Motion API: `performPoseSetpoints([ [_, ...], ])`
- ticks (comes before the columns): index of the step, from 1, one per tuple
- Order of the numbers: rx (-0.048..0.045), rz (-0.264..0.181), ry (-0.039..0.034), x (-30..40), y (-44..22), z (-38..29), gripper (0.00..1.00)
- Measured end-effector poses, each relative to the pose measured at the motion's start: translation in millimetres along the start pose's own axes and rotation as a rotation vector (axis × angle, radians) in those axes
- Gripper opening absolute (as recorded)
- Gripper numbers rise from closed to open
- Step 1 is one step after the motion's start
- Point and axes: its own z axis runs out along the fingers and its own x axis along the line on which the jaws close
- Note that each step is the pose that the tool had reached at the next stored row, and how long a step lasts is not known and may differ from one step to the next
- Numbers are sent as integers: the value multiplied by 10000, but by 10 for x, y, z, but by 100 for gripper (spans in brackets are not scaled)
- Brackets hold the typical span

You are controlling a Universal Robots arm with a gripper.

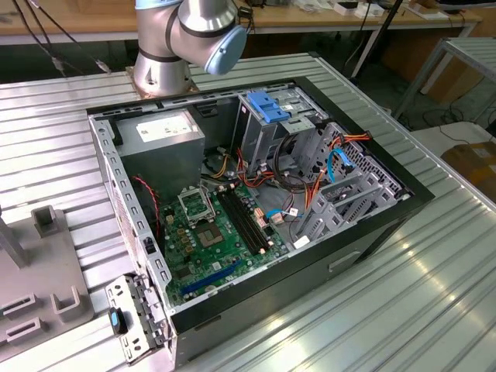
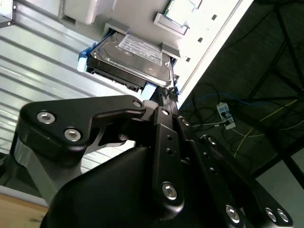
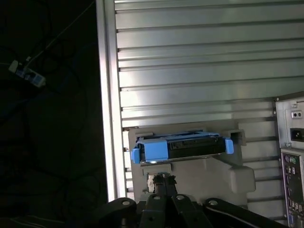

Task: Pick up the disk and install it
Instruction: 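Reach for the disk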

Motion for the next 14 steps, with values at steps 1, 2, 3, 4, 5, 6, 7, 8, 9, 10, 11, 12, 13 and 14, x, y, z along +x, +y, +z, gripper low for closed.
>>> performPoseSetpoints([
  [1, 0, -1, 1, 5, -1, 0, 11],
  [2, 0, -2, 0, 6, 2, 2, 11],
  [3, 1, 1, 1, 7, 12, 3, 11],
  [4, 1, 1, 0, 9, 26, 6, 11],
  [5, 1, 0, 1, 10, 50, 9, 11],
  [6, 1, 0, 1, 12, 70, 12, 11],
  [7, 0, 0, -1, 14, 95, 18, 11],
  [8, 1, 0, 1, 17, 133, 33, 11],
  [9, 0, 0, 0, 19, 145, 55, 11],
  [10, 0, 0, 0, 19, 151, 71, 11],
  [11, 0, 0, 0, 18, 159, 95, 11],
  [12, -1, 0, 2, 17, 163, 115, 11],
  [13, 1, 1, 7, 15, 174, 148, 11],
  [14, 1, -1, 11, 11, 179, 175, 11],
])
